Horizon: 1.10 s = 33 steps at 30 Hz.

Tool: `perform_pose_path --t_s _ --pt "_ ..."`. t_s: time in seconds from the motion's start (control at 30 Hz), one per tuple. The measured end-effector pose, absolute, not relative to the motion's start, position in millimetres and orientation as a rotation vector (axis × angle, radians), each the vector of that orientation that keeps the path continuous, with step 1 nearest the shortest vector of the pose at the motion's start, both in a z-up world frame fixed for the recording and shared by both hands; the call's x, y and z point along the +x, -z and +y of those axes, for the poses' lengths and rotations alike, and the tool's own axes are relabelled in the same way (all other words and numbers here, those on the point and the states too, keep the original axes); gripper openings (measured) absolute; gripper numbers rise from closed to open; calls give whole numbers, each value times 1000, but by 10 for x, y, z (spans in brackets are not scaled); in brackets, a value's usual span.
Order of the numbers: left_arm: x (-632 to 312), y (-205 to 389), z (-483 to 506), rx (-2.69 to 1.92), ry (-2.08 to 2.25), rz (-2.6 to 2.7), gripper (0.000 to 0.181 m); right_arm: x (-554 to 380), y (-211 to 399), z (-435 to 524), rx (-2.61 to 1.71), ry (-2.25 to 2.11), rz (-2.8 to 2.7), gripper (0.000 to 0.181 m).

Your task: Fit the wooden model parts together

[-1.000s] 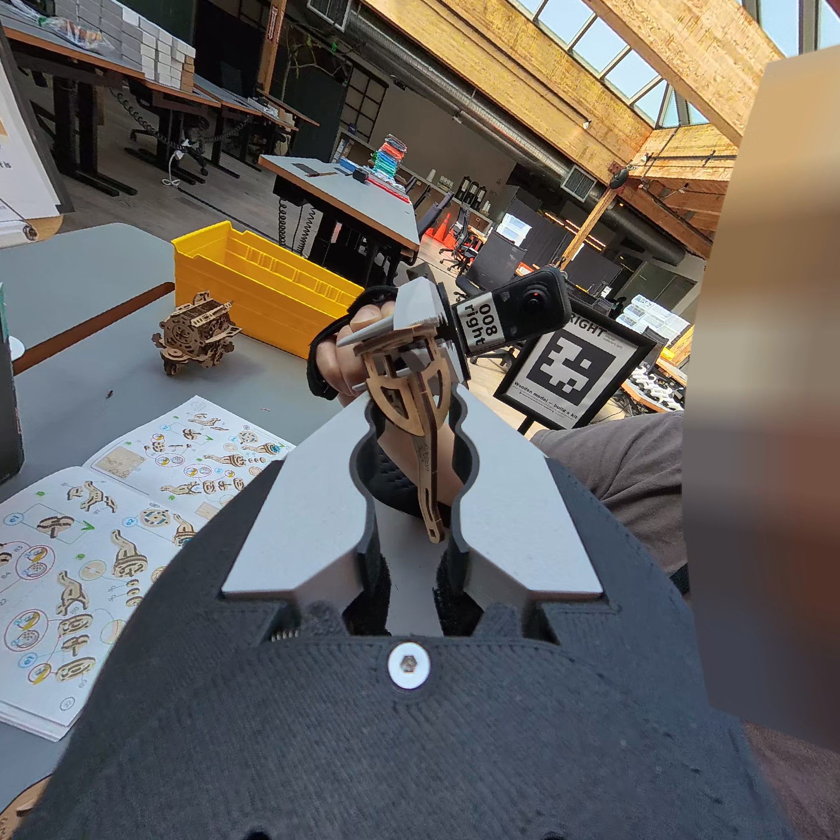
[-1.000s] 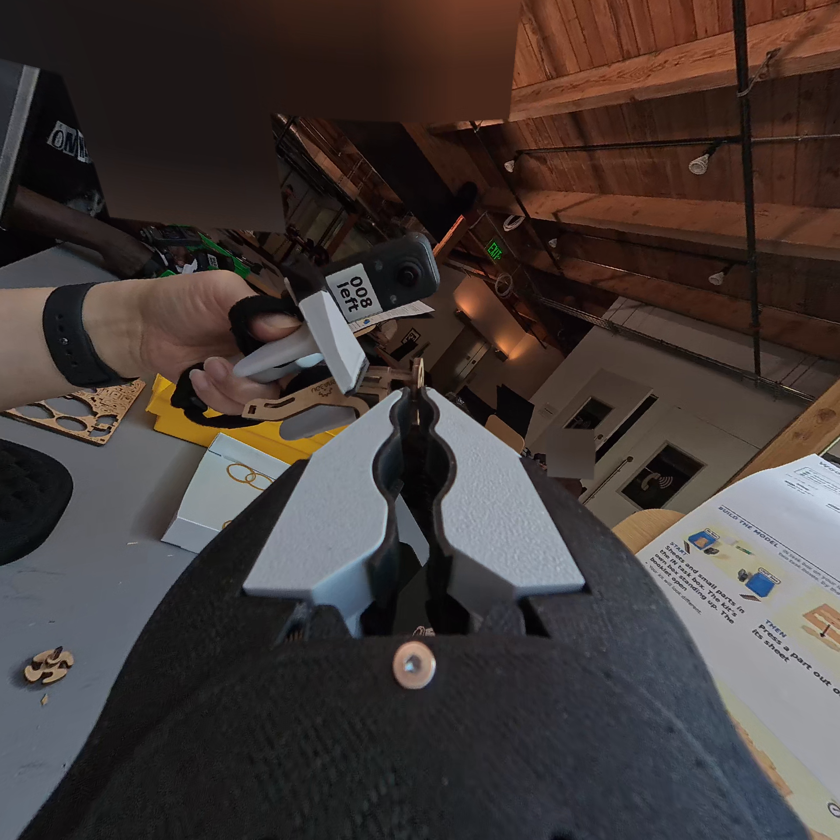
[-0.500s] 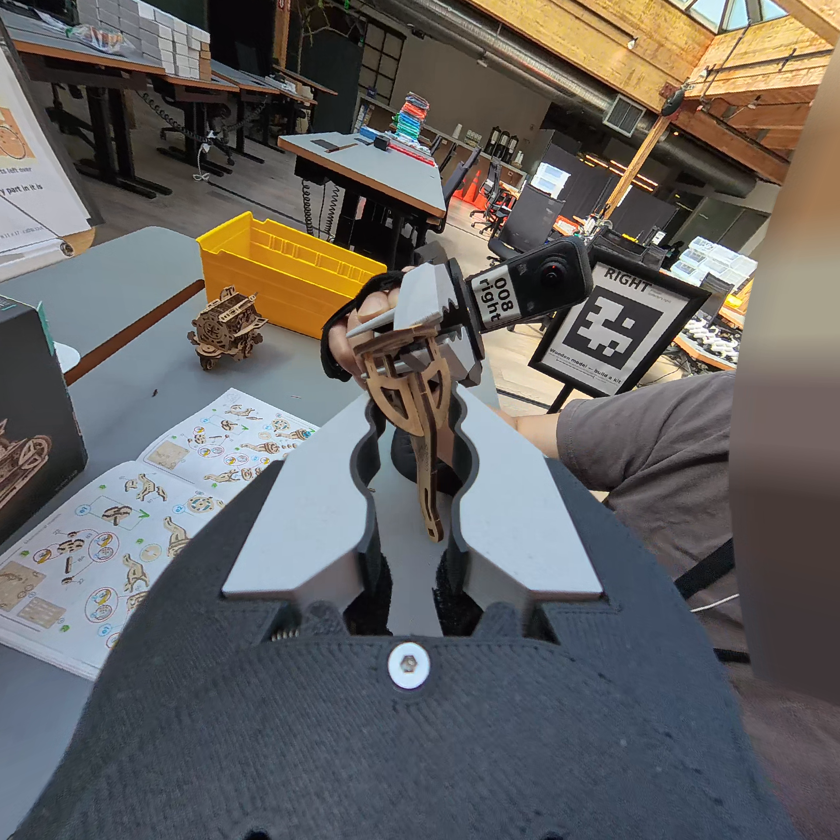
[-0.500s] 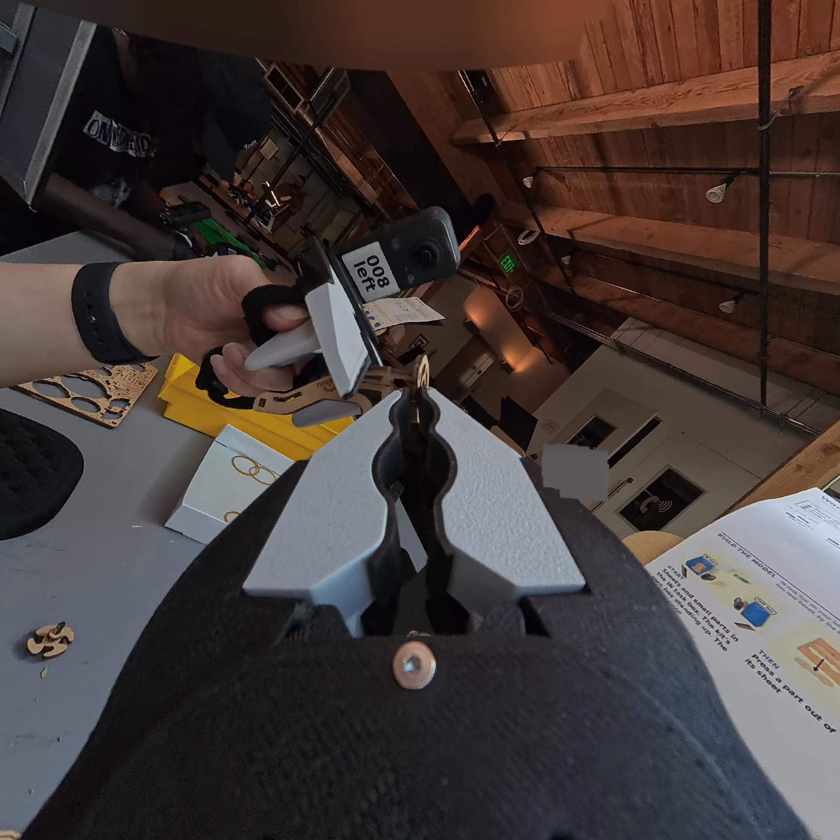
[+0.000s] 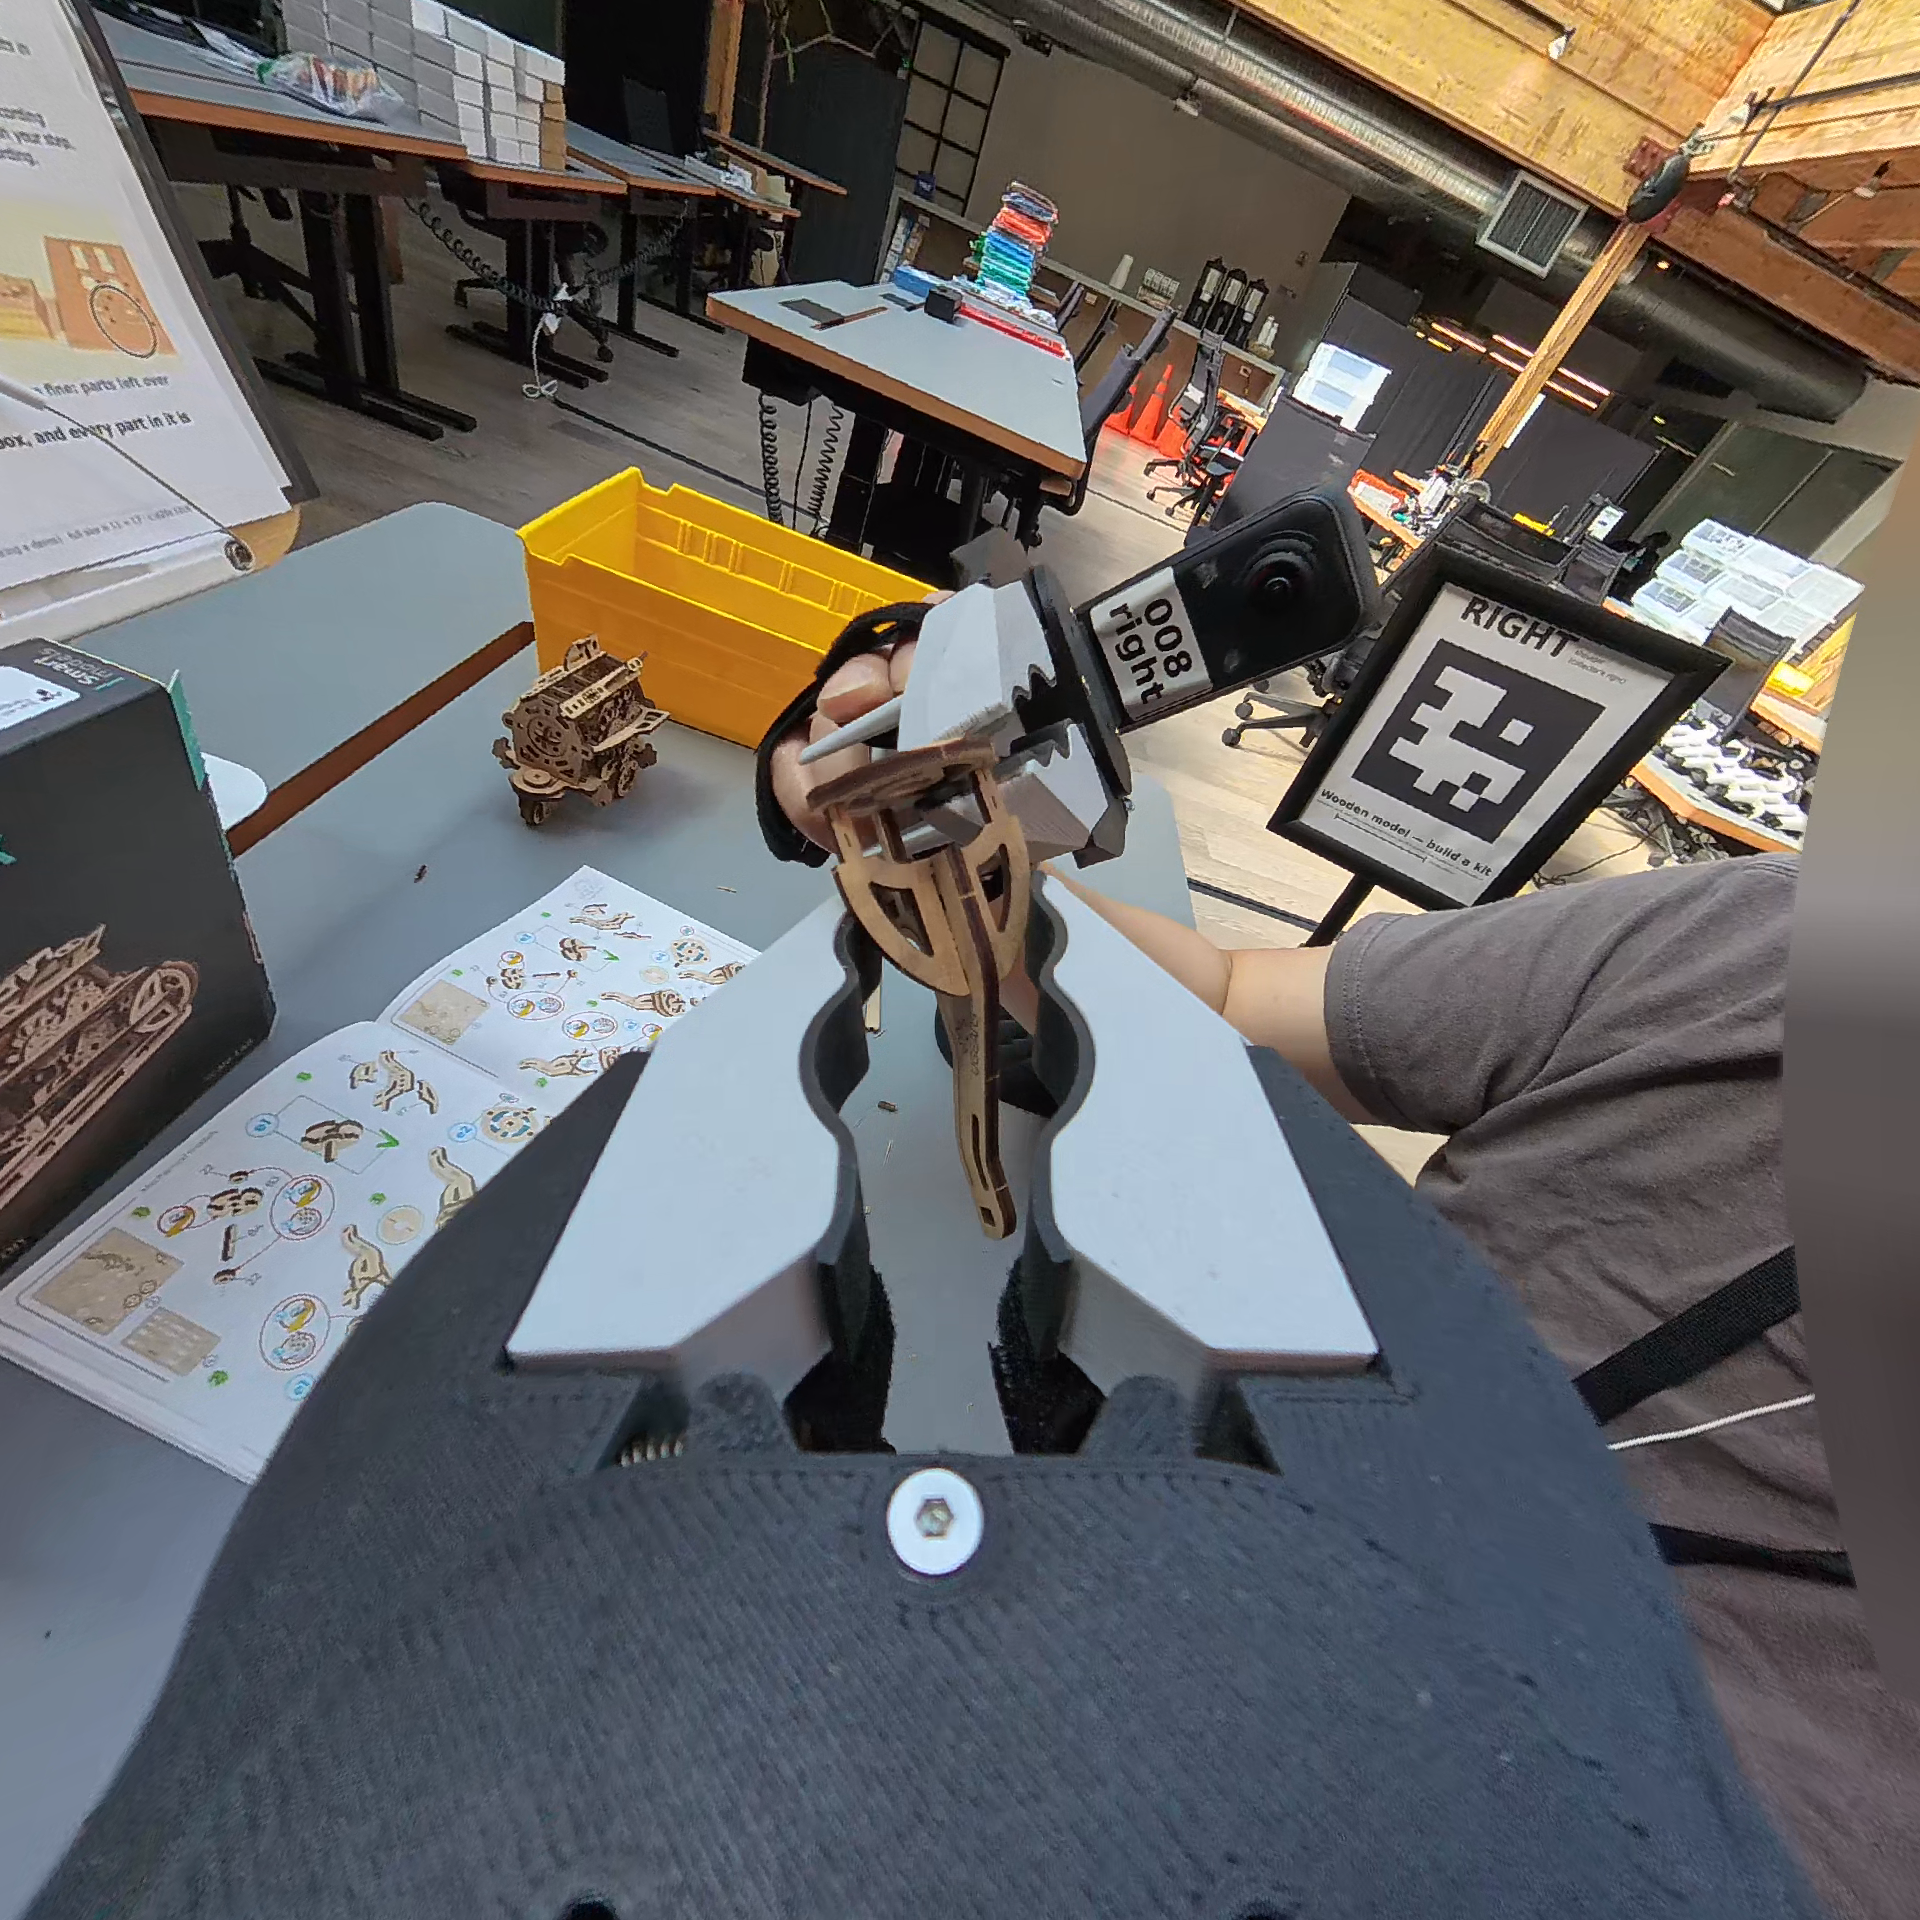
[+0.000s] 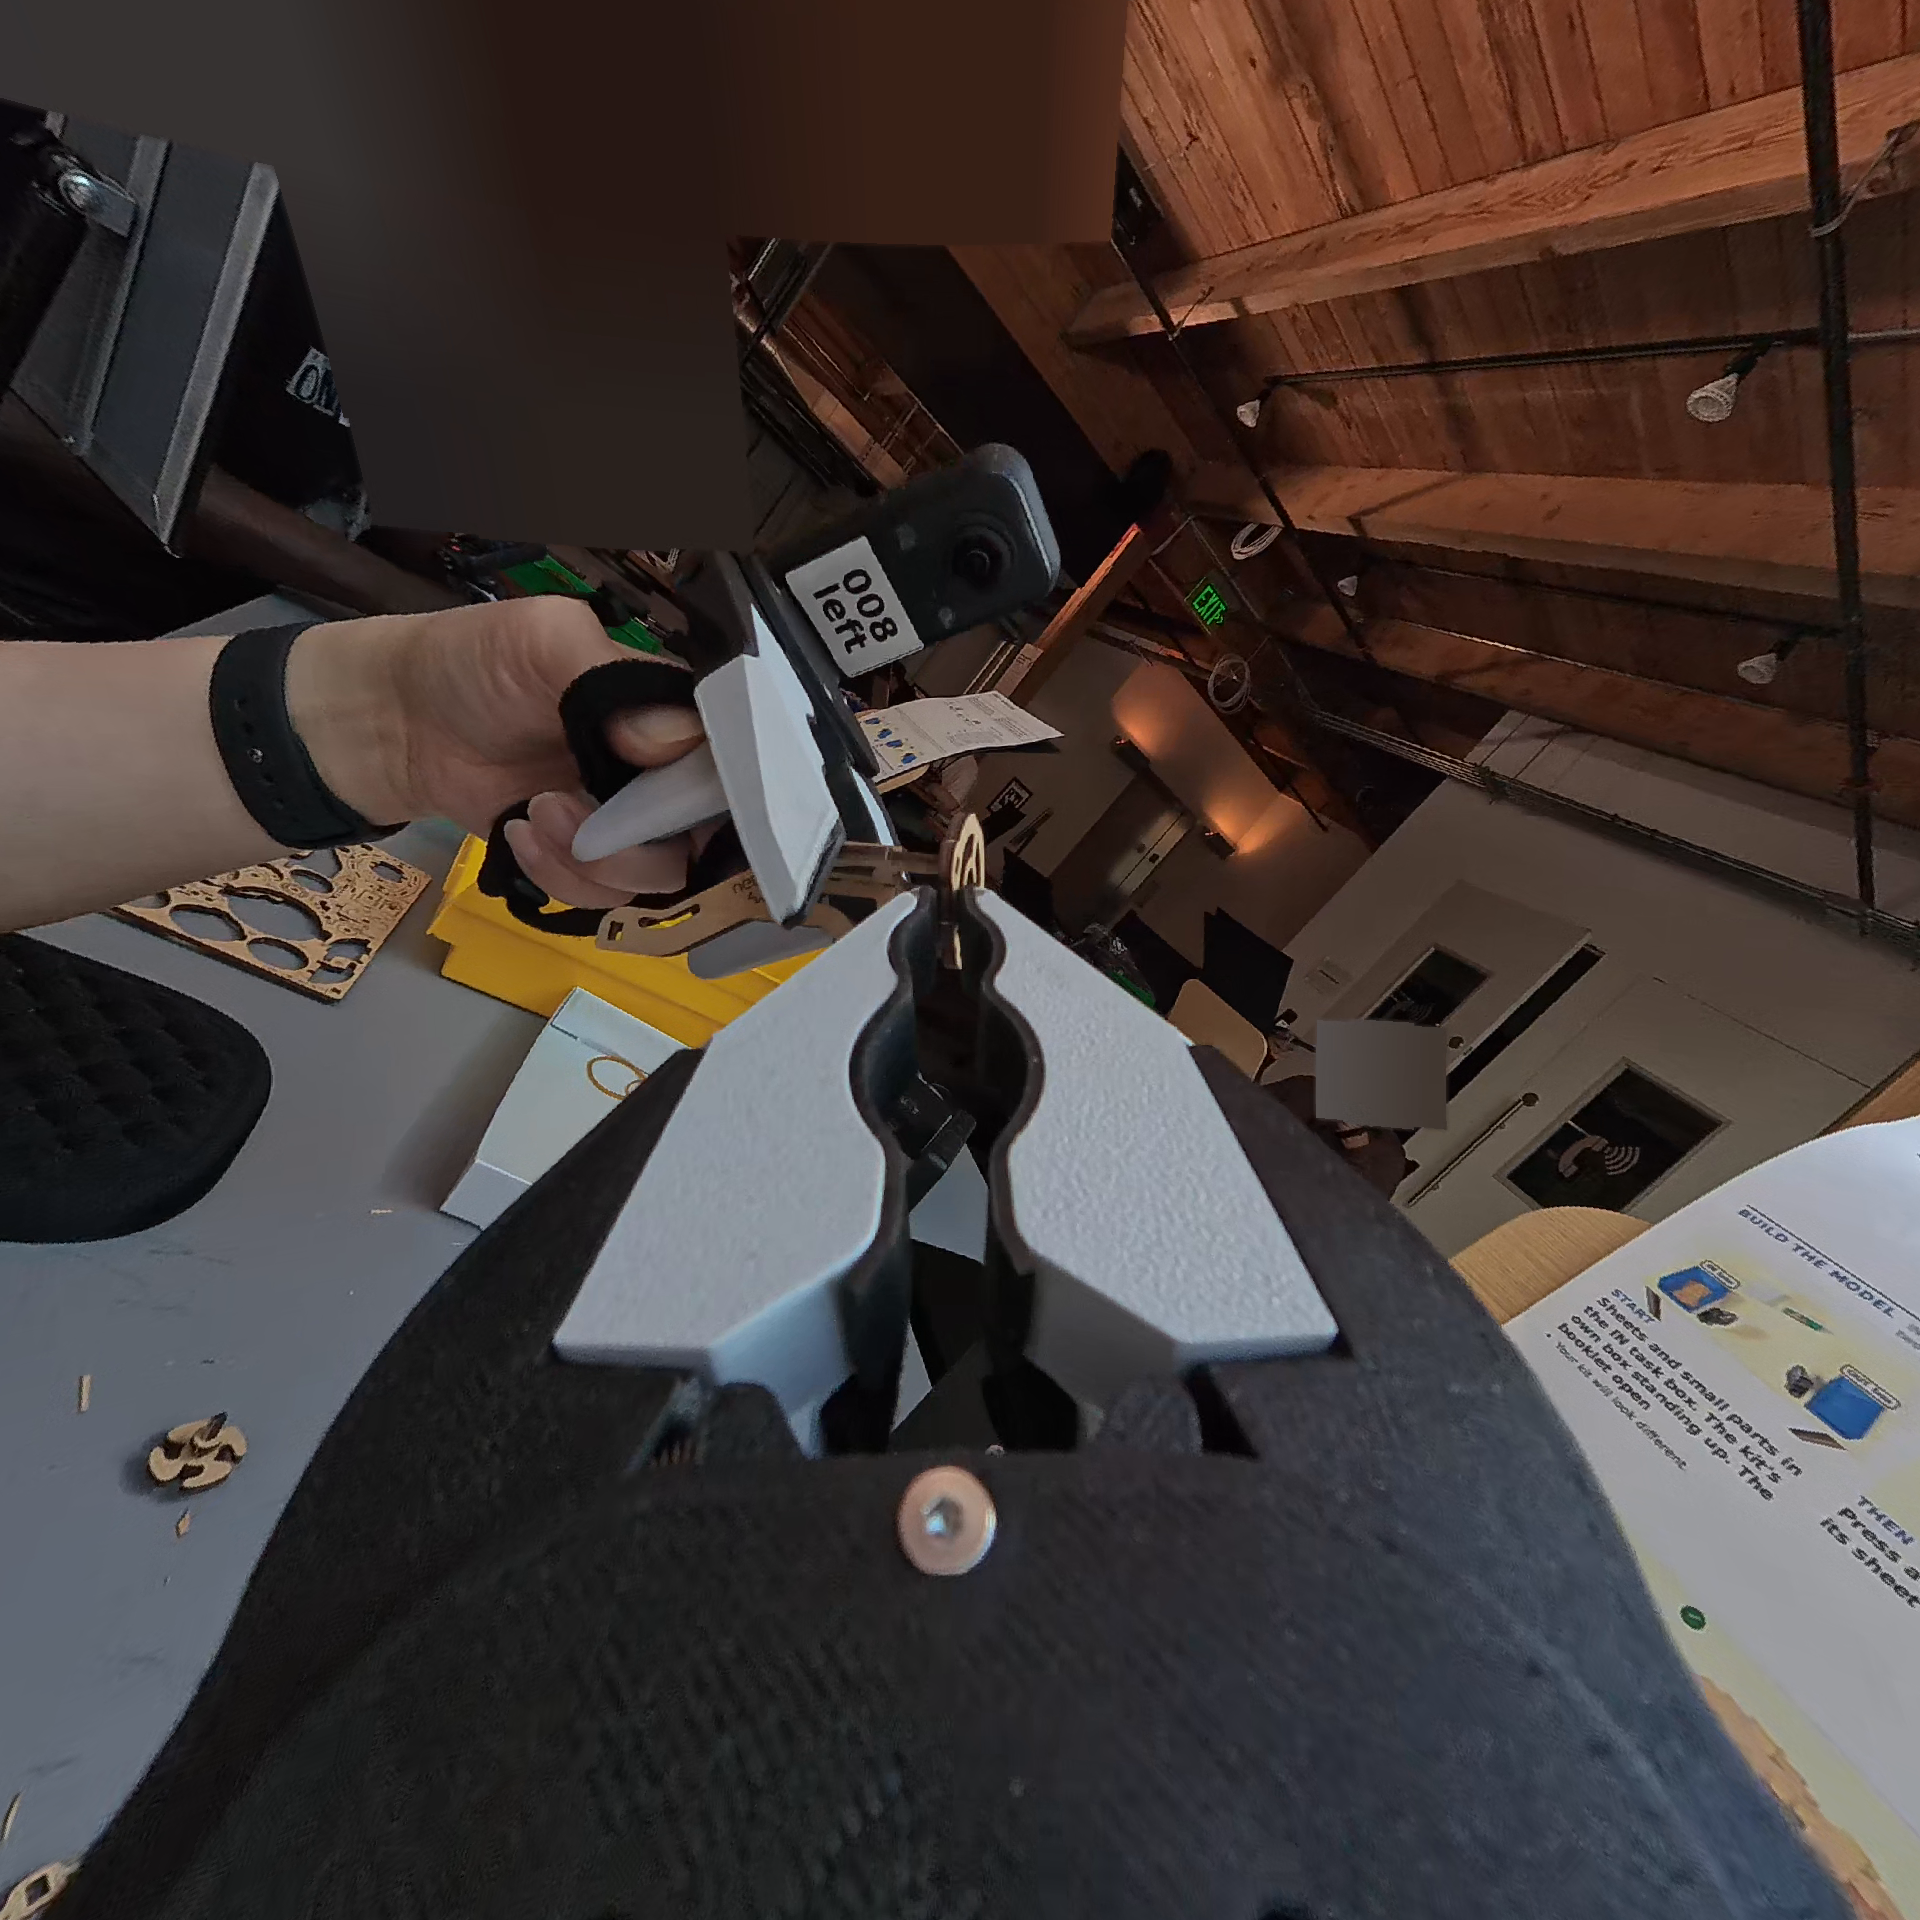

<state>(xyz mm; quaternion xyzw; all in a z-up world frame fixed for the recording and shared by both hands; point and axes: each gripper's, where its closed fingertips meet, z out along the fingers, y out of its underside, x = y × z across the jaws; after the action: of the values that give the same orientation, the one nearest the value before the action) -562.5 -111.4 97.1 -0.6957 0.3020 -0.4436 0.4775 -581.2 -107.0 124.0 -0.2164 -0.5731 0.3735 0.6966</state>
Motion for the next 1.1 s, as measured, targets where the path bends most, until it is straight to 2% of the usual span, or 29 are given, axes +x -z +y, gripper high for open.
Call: perform_pose_path --t_s 0.43,0.67,1.1 --pt "-5621 -970 -1110 -1696 1067 743 26 -5814 -1233 -1075 -491 -843 -1294 3" --pt "-5637 -978 -1106 -1690 1056 742 26 -5831 -1205 -1108 -499 -877 -1326 13" --pt "-5609 -1035 -1161 -1645 1145 751 26 -5786 -1256 -1100 -484 -863 -1312 15"
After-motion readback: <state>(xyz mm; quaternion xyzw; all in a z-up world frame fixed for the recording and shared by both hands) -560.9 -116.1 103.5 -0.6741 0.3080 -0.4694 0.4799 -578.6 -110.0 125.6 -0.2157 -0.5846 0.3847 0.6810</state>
